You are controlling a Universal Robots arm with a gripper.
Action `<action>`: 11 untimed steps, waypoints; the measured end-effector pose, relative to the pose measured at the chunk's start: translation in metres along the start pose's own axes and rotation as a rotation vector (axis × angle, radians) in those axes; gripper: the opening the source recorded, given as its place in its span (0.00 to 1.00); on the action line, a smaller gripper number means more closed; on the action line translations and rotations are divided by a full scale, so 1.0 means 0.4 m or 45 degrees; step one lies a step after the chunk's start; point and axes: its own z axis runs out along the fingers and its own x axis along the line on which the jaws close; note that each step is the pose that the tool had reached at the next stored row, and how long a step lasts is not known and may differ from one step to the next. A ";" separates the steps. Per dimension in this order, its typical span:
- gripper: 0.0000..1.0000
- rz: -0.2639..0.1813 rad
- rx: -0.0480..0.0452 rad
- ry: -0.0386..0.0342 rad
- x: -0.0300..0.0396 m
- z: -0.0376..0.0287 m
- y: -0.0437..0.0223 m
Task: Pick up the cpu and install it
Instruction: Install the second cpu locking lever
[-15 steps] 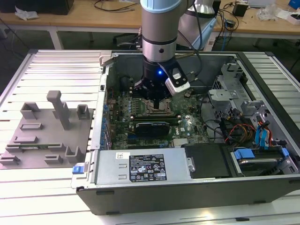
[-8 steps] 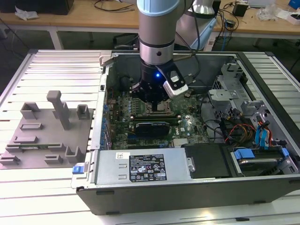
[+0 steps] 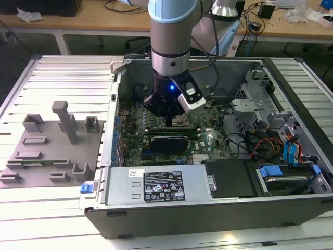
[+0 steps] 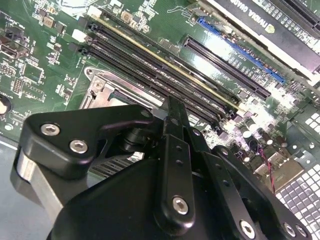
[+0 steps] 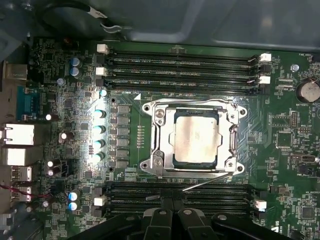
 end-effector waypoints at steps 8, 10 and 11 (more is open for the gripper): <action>0.11 0.000 0.001 -0.0001 0.003 0.014 0.000; 0.11 0.000 0.000 -0.0003 0.005 0.019 0.000; 0.11 0.000 0.000 -0.0005 0.005 0.020 0.000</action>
